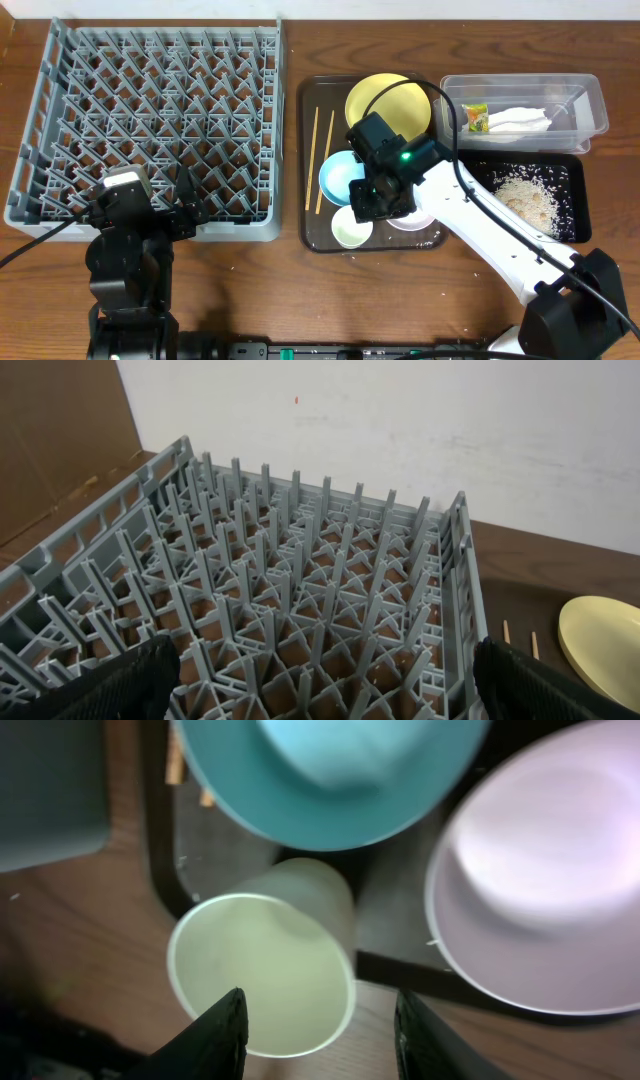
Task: Sort waste into correct bins and load items into the dishwasher
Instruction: 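Grasp the pale green cup with the right gripper, then lift the cup toward the left gripper and grasp it with the left gripper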
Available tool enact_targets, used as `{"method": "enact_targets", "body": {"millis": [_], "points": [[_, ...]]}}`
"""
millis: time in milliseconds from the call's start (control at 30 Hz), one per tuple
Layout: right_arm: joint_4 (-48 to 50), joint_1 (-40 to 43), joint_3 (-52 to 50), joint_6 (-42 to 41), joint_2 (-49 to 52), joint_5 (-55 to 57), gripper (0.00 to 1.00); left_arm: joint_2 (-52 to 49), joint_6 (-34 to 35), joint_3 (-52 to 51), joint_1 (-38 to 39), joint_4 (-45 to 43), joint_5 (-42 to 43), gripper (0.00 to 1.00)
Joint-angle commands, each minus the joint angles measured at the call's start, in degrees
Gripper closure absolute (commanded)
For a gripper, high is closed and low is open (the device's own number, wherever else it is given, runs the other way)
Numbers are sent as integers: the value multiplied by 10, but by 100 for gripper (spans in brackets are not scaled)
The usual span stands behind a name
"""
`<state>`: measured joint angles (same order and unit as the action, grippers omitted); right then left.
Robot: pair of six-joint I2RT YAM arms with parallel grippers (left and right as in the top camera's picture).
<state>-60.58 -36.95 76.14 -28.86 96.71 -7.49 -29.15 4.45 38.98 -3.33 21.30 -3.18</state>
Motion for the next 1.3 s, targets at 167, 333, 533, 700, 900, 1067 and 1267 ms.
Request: {"method": "enact_targets", "body": {"millis": [167,333,533,700,900,1067,1267], "points": [[0,-7,-17,-13,21,23,59,0,-3,14,-3,2,-5,5],[9,-23,-19,-13,33,21,61,0,-3,14,-3,2,-4,5],[16,-36,-21,-14,56,23,67,0,-3,14,-3,12,-4,5],[14,-36,-21,-20,68,24,88,0,-3,14,-3,19,-4,5],[14,-33,-19,-20,68,21,99,0,8,14,-3,19,14,5],[14,-10,0,-3,45,-29,99,0,51,14,-3,20,67,5],[37,70,11,49,-30,-131,99,-37,157,14,-3,24,184,5]]}}
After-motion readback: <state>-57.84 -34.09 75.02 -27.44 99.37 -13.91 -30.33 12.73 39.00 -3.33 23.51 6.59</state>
